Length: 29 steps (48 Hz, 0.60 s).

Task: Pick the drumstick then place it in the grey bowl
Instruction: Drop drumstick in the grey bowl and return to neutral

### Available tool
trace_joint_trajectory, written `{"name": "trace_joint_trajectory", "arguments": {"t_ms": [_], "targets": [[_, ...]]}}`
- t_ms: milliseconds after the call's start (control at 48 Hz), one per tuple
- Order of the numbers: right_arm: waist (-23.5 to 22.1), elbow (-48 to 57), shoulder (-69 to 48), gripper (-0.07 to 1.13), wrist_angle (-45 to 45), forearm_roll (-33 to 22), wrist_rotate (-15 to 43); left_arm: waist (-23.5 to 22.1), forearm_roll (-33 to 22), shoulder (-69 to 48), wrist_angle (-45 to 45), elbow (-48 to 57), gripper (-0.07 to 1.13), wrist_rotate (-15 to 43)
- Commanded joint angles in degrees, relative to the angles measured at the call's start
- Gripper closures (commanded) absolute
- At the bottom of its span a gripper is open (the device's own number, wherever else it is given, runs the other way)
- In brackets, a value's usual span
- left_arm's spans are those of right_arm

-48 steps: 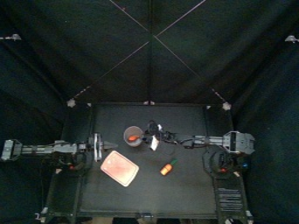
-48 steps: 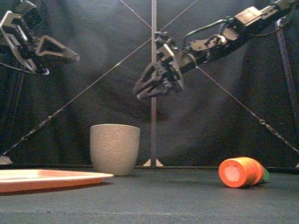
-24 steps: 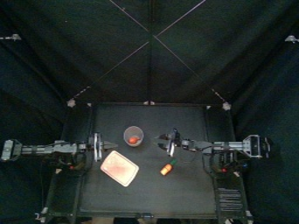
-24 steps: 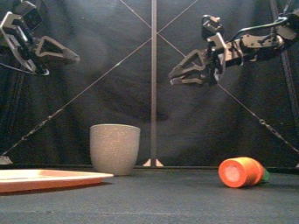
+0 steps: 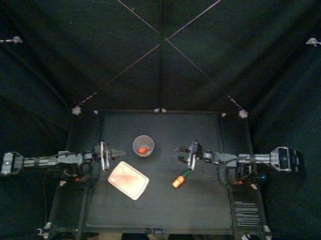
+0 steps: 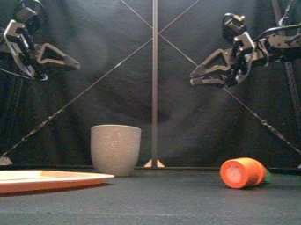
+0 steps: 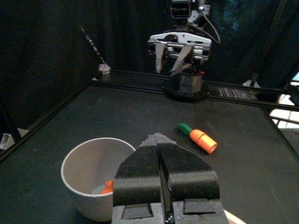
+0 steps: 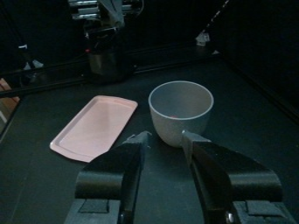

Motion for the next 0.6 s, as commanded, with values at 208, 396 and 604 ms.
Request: {"name": "trace_joint_trajectory", "arguments": {"t_ms": [208,396,604], "targets": [[-0.1,-0.6,-1.1,0.28,-0.6,-0.3,-0.2,0.3,-0.9,0.3,-1.0,-1.0,1.04,-0.1],[-0.4,-0.3,-1.1,0.28,-0.6,0.0,-0.1,0.2,-0.9,0.2,-1.0,-1.0,1.04,-0.2],[-0.4,0.4,-1.0,0.28,-0.6,0.1,-0.1,-0.1,-1.5,0.2,-1.2,-0.9,1.04,-0.4]]}}
